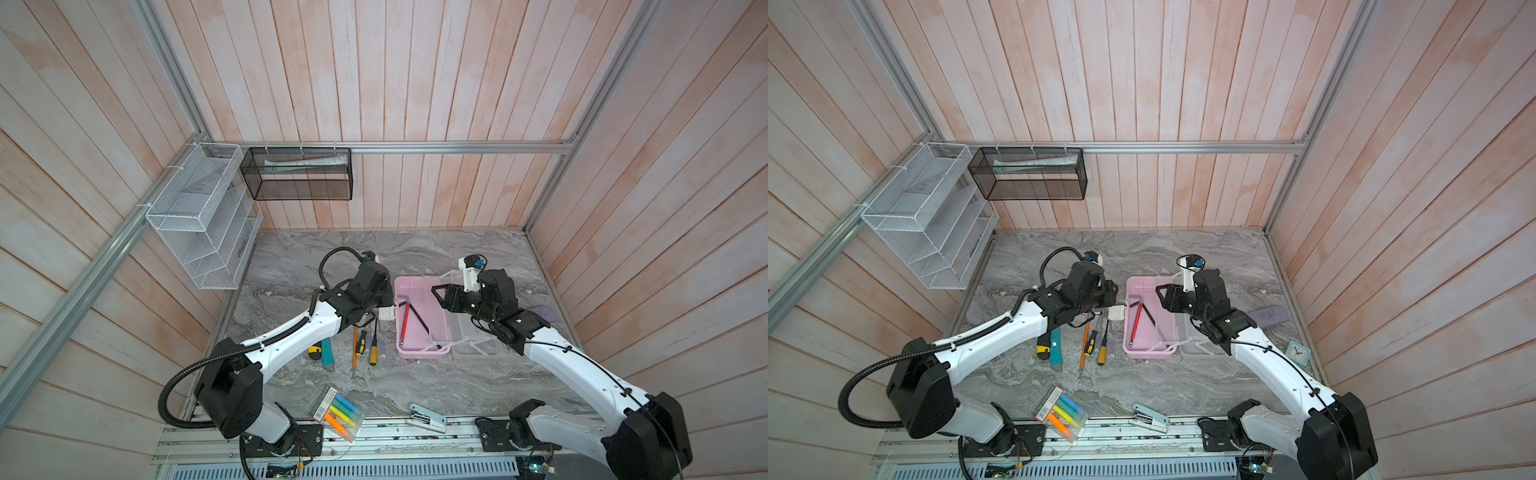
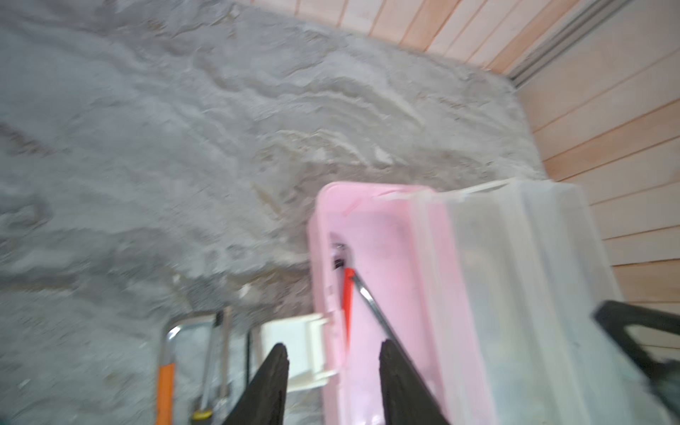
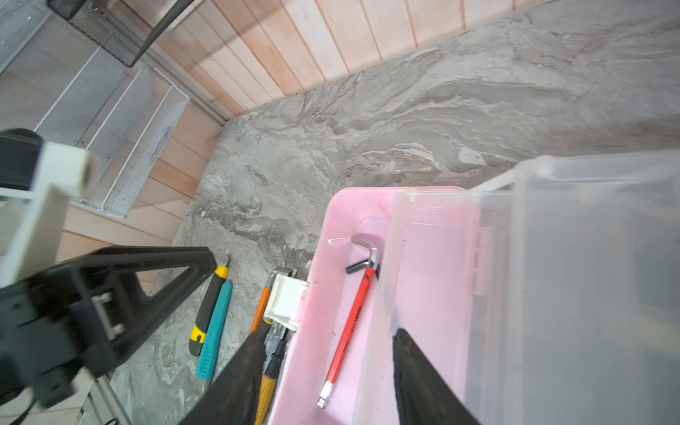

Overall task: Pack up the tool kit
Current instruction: 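Withdraw the left gripper from the tray toward the remaining tools, then lower the left gripper and grasp the orange-handled hex key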

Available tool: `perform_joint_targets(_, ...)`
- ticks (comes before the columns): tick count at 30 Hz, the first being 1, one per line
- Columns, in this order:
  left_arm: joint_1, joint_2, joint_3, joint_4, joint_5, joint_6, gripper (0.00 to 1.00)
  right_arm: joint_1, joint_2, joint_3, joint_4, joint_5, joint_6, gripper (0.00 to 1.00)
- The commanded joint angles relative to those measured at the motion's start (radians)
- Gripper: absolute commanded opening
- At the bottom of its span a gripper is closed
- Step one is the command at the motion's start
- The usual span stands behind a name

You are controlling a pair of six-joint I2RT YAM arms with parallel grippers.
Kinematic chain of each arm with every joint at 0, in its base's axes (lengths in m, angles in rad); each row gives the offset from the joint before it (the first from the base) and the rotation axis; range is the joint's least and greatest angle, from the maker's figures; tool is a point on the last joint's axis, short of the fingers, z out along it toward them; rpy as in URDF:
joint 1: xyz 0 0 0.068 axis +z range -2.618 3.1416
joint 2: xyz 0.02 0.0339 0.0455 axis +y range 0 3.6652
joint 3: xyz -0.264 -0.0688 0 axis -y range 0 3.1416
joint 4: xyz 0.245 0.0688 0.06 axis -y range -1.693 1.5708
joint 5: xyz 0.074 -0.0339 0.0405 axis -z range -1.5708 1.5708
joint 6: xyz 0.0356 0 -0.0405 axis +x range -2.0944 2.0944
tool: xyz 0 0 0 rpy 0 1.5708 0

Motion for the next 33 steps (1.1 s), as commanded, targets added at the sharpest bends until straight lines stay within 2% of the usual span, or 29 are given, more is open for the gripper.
perform_joint_targets(1, 0.017, -0.066, -0.099, -0.064, -0.034, 0.006, 0.42, 0.065, 0.007, 0.048, -0.064, 0.08, -0.031, 0.55)
perform_joint_targets(5, 0.034, -0.082, -0.177, -0.066, -0.024, 0.003, 0.4, 0.126, 0.05, 0.056, -0.058, 0.094, -0.01, 0.55)
perform_joint_targets(11, 0.051, -0.031, -0.227, -0.052, -0.015, 0.011, 0.37, 0.172, 0.111, 0.06, -0.038, 0.098, 0.024, 0.54)
perform_joint_targets(33, 0.078, 0.167, -0.269, 0.021, -0.007, 0.008, 0.28, 0.183, 0.176, 0.059, -0.01, 0.104, 0.038, 0.54)
